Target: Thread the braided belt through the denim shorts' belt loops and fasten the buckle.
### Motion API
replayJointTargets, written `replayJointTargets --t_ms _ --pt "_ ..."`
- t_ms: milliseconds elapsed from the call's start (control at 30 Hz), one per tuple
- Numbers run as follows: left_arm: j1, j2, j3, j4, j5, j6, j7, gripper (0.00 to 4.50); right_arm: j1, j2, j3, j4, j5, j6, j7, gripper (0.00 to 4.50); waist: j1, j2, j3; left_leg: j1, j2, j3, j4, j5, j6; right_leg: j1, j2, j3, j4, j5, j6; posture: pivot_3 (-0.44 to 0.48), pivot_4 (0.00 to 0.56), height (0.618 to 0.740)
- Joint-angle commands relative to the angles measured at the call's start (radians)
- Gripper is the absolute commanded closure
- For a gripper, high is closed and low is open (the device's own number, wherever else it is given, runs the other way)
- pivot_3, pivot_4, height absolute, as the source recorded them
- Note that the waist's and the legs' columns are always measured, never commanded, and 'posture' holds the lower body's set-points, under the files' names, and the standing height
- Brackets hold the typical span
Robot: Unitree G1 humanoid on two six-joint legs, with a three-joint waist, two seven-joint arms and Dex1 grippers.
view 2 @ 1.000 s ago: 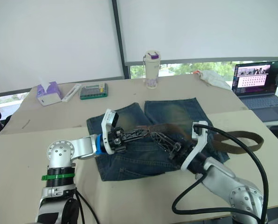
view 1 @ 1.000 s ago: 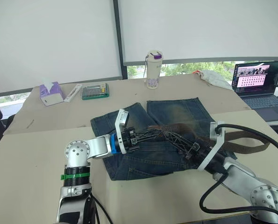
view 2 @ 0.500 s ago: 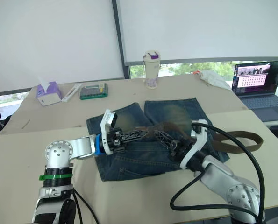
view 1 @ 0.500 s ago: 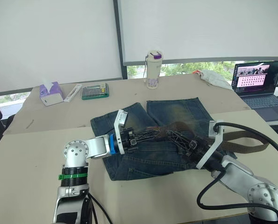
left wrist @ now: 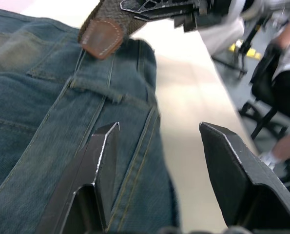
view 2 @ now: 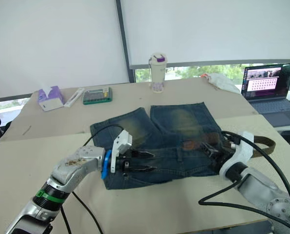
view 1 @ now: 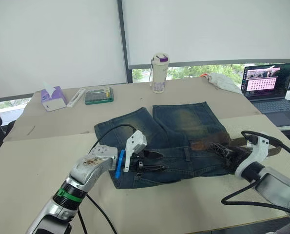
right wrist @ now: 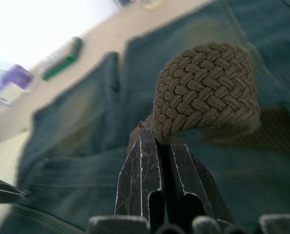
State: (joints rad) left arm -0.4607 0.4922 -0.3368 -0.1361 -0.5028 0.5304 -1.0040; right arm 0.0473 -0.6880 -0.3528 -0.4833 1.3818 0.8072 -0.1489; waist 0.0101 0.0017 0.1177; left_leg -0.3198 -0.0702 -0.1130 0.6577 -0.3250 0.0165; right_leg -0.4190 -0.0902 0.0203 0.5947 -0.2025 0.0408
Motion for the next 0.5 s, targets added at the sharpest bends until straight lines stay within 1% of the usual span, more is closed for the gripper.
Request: replayJointTargets --t_ms 33,100,233,333,500 --pt "0.016 -0.004 -0.001 0.010 0.043 -0.058 -0.027 1.71 -0.026 0.027 0.095 0.054 -0.115 0.017 0.034 4.50 -0.001 0.000 0.000 0.000 0.000 0.000 0.000 0.000 0.000 0.000 0.000 0.000 0.000 0.000 0.000 0.000 0.150 0.740" --pt "0.019 -0.009 0.001 0.019 0.059 -0.071 -0.032 1.71 -0.036 0.044 0.122 0.071 -0.155 0.018 0.053 4.50 -0.001 0.000 0.000 0.002 0.000 0.000 0.000 0.000 0.000 -0.001 0.000 0.000 0.000 0.000 0.000 0.000 0.150 0.740" --pt "0.030 -0.019 0.006 0.036 0.083 -0.077 -0.030 1.71 -0.068 0.102 0.144 0.092 -0.166 0.026 0.092 4.50 -0.001 0.001 0.000 0.002 0.000 0.000 0.001 0.000 0.000 -0.002 0.000 0.000 0.000 0.000 0.000 0.000 0.150 0.740" --pt "0.045 -0.028 0.020 0.036 0.076 -0.048 -0.013 1.71 -0.099 0.149 0.152 0.116 -0.150 0.040 0.120 4.50 -0.005 0.001 0.000 0.003 0.001 0.000 0.001 -0.001 0.001 -0.002 0.001 0.000 0.000 0.000 0.000 0.000 0.150 0.740" --pt "0.060 -0.046 0.042 0.051 0.078 0.010 0.037 1.71 -0.144 0.188 0.158 0.140 -0.134 0.075 0.173 4.50 -0.009 0.005 -0.003 0.004 0.001 0.000 0.001 -0.001 0.001 -0.002 0.001 0.000 0.001 0.000 0.000 0.000 0.150 0.740"
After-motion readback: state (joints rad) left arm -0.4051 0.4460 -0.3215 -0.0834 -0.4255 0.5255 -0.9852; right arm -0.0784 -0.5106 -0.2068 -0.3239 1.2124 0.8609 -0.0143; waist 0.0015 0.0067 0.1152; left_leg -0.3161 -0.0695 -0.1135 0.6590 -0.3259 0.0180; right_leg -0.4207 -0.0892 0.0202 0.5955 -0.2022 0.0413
